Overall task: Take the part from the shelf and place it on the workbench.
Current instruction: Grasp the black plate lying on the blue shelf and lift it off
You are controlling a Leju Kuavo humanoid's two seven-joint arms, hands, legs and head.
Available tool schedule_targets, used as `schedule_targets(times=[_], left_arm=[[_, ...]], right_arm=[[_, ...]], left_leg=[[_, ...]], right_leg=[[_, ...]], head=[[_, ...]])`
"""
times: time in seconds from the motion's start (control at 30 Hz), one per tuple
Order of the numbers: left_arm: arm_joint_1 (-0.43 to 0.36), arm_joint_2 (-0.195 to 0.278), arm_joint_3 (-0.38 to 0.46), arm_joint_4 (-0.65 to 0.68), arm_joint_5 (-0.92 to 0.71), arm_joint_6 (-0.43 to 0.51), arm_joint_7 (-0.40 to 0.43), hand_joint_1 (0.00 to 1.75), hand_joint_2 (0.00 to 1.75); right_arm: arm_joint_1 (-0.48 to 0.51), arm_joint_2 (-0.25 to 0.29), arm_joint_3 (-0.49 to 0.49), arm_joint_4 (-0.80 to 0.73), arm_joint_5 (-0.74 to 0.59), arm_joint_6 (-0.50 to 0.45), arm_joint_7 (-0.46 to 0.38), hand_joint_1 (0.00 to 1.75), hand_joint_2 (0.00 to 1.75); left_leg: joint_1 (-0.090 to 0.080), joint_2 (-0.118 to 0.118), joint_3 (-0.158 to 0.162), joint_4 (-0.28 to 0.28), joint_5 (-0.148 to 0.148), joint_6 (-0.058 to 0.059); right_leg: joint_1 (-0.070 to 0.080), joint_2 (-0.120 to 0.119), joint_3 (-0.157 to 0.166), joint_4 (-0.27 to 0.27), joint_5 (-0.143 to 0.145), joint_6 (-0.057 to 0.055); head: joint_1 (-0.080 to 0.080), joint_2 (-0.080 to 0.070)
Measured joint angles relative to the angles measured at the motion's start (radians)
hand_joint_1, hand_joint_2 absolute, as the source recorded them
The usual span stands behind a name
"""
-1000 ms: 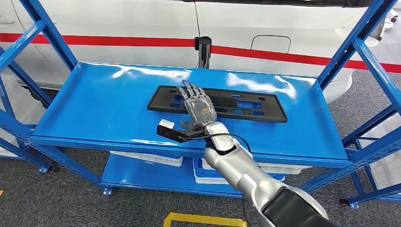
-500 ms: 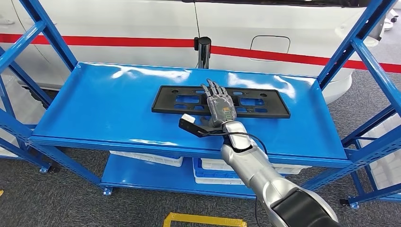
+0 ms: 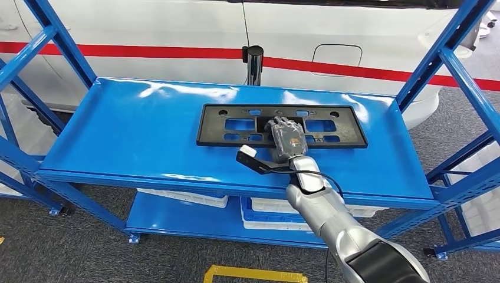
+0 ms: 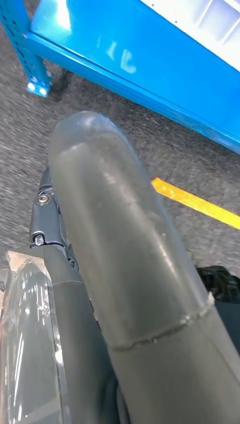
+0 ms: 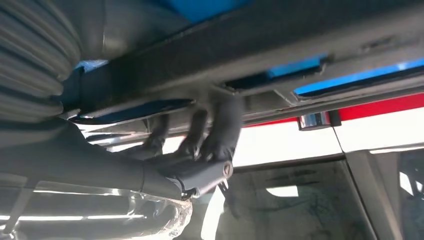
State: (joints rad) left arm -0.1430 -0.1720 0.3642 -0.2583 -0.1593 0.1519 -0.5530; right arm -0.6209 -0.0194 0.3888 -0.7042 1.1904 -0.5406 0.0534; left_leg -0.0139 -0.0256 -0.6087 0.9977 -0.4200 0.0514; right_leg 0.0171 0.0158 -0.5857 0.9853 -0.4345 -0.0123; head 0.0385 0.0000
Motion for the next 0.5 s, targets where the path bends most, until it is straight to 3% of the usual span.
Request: schedule_targets(times=[0.5], left_arm=[[-0.017, -0.011, 0.009, -0.02, 0.012, 0.066, -0.133, 0.0, 0.0]], right_arm=[[0.03, -0.006, 0.001, -0.078, 0.083, -0.034, 0.004, 1.75, 1.75]], left_leg=[[0.001, 0.0, 0.0, 0.0, 0.0, 0.0]], right_leg=[[0.001, 0.0, 0.0, 0.0, 0.0, 0.0]], head=[[0.0, 0.0]])
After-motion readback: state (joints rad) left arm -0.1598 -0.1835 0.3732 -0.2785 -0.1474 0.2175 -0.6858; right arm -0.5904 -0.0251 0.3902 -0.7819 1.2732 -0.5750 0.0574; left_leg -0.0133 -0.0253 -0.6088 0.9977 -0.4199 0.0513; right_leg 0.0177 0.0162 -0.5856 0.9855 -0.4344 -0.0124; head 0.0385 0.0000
